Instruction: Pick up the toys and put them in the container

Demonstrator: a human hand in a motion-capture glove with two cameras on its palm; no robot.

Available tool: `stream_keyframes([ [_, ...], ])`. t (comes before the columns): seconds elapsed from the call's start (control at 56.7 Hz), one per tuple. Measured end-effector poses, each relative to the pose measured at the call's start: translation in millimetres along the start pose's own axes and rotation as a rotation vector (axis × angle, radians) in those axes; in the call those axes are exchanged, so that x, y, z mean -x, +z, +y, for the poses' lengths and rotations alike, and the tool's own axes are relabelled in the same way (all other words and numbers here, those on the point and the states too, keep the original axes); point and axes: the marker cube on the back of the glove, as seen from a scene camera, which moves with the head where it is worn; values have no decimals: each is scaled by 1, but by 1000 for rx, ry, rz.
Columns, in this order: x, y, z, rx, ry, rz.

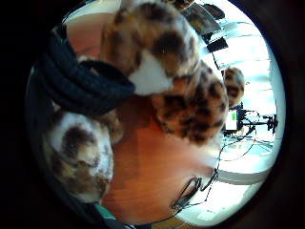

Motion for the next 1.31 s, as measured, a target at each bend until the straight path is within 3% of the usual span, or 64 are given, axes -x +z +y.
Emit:
stream_keyframes([
  [0.229,16,-35,-5,-26,-19,-79],
  [0.406,59,-111,-17,-113,-44,-204],
  [0.618,161,-210,-29,-206,-179,-295],
  [0.777,258,-250,-31,-232,-338,-296],
  [1.112,466,-246,-22,-146,-571,-290],
  [1.306,510,-223,-12,-6,-594,-271],
])
